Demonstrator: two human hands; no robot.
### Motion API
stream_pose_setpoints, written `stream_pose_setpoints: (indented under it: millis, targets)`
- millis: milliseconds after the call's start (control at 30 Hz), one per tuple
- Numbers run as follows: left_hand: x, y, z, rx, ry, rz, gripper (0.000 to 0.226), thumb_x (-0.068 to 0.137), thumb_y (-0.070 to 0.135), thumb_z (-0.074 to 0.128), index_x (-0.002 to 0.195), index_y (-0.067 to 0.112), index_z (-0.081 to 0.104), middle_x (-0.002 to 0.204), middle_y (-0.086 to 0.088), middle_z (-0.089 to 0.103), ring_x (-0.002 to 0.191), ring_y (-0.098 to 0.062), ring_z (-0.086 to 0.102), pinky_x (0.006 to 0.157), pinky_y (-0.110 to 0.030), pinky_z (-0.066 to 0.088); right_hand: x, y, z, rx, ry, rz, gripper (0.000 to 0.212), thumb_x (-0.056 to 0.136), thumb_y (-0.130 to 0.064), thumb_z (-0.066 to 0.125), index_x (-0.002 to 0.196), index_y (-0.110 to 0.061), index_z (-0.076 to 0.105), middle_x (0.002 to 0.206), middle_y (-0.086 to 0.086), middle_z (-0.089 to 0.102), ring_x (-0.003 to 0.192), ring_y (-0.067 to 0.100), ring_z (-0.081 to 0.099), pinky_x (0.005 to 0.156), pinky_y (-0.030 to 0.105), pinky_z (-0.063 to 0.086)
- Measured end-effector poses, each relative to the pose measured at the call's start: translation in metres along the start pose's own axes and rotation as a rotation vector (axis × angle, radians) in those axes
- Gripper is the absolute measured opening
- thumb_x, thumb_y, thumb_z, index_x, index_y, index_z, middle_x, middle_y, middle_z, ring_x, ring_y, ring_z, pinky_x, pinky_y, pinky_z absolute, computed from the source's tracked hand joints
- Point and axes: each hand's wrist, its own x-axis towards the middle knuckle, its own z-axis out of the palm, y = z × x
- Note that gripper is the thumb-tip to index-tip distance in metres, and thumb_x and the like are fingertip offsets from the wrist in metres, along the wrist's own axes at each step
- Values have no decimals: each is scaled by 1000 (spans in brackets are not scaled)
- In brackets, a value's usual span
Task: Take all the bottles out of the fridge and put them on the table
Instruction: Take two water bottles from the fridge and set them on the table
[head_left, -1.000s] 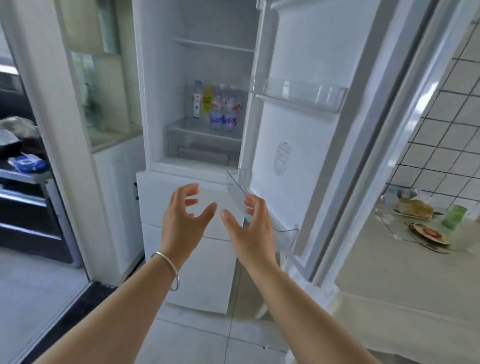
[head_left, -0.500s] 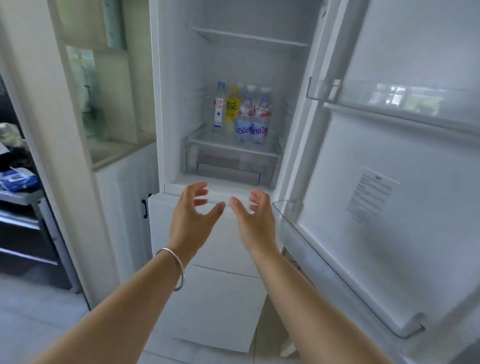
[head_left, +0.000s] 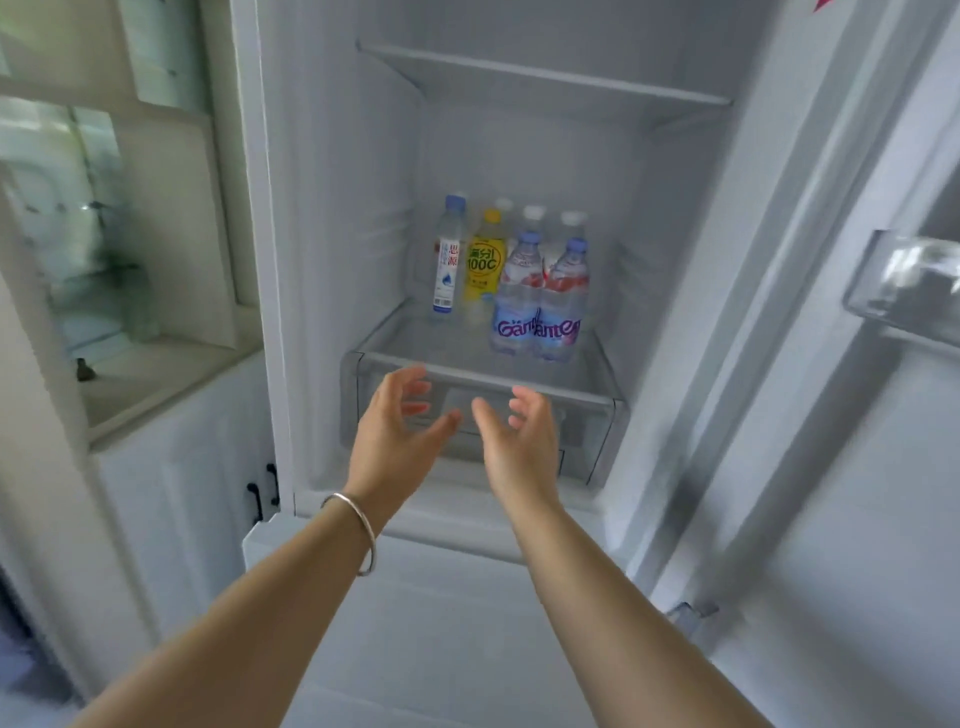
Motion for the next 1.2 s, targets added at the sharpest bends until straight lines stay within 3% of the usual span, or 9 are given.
stream_pose_setpoints:
  millis: [267, 500, 633, 733, 833, 933, 1033, 1100, 1200]
  targets:
    - [139, -38, 53, -129, -167, 5, 52, 79, 24, 72, 125, 22, 48, 112, 7, 54, 98, -12, 57, 76, -23, 48, 122, 16, 30, -29, 276, 22, 52, 82, -31, 65, 128, -14, 48, 128, 3, 55, 116, 21, 54, 90, 28, 39]
    - [218, -51, 113, -217, -307, 58, 40, 75, 19, 76, 95, 38, 48, 101, 14, 55, 98, -13, 58, 86, -31, 50, 197, 29, 17, -71, 451, -13, 30, 79, -16, 67, 106, -10, 57, 88, -4, 56, 94, 20, 56, 76, 30, 43]
    - [243, -59, 137, -190, -330, 101, 45, 73, 17, 79, 105, 25, 49, 104, 11, 54, 89, -4, 55, 72, -12, 42, 235, 49, 3, -139, 410, 43, 69, 76, -20, 72, 135, -7, 39, 133, 12, 46, 124, 26, 46, 105, 41, 39]
    - [254, -71, 158, -166, -338, 94, 63, 62, 29, 83, 116, 19, 52, 119, -2, 57, 101, -13, 60, 83, -28, 53, 256, 57, -2, -132, 378, 53, 82, 70, -21, 77, 139, -9, 34, 138, 12, 42, 126, 25, 45, 106, 45, 39]
    - [258, -72, 170, -212, -337, 89, 57, 61, 25, 83, 110, 17, 56, 111, -5, 64, 99, -17, 65, 83, -33, 56, 275, 66, 0, -98, 285, 7, 57, 56, -31, 79, 107, -16, 60, 106, 5, 66, 95, 19, 64, 82, 44, 54]
    - [266, -68, 180, -249, -313, 151, 44, 59, 23, 86, 98, 18, 66, 95, 5, 72, 90, -5, 69, 76, -23, 57, 290, 70, 3, -89, 213, -122, 15, 57, -28, 69, 62, -26, 55, 59, -13, 60, 59, 2, 55, 57, 26, 46]
    - [267, -63, 183, -282, -244, 172, 44, 60, 9, 88, 87, 34, 62, 78, 25, 70, 80, 10, 66, 67, -6, 49, 295, 73, 4, -44, 190, -206, 12, 61, -22, 69, 65, -18, 58, 61, -11, 63, 58, 1, 58, 54, 20, 47]
    - [262, -58, 184, -280, -224, 163, 44, 61, 9, 87, 83, 37, 61, 76, 34, 68, 77, 14, 64, 64, -3, 46, 297, 79, 7, -8, 211, -229, 31, 61, -22, 72, 82, -2, 61, 76, 9, 68, 69, 13, 66, 58, 24, 51]
    - [262, -55, 185, -247, -207, 118, 36, 65, 16, 86, 77, 39, 60, 69, 24, 67, 71, 20, 60, 60, 1, 42, 299, 81, 9, 22, 235, -205, 37, 57, -21, 71, 82, 3, 57, 73, 13, 66, 64, 14, 64, 54, 24, 48]
